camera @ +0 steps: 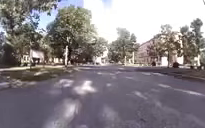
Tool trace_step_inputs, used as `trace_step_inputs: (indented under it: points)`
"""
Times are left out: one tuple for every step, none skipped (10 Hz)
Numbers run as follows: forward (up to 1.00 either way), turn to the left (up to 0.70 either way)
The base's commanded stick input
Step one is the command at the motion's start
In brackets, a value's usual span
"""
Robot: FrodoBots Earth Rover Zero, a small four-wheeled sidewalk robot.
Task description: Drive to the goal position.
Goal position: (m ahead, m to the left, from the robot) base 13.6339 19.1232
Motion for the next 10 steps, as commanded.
trace_step_inputs:
  points:
    - [1.00,0.00]
    - [1.00,0.00]
    - [1.00,0.00]
    - [1.00,0.00]
    - [1.00,0.00]
    - [1.00,0.00]
    - [1.00,-0.09]
    - [1.00,-0.29]
    - [1.00,-0.40]
    - [1.00,-0.31]
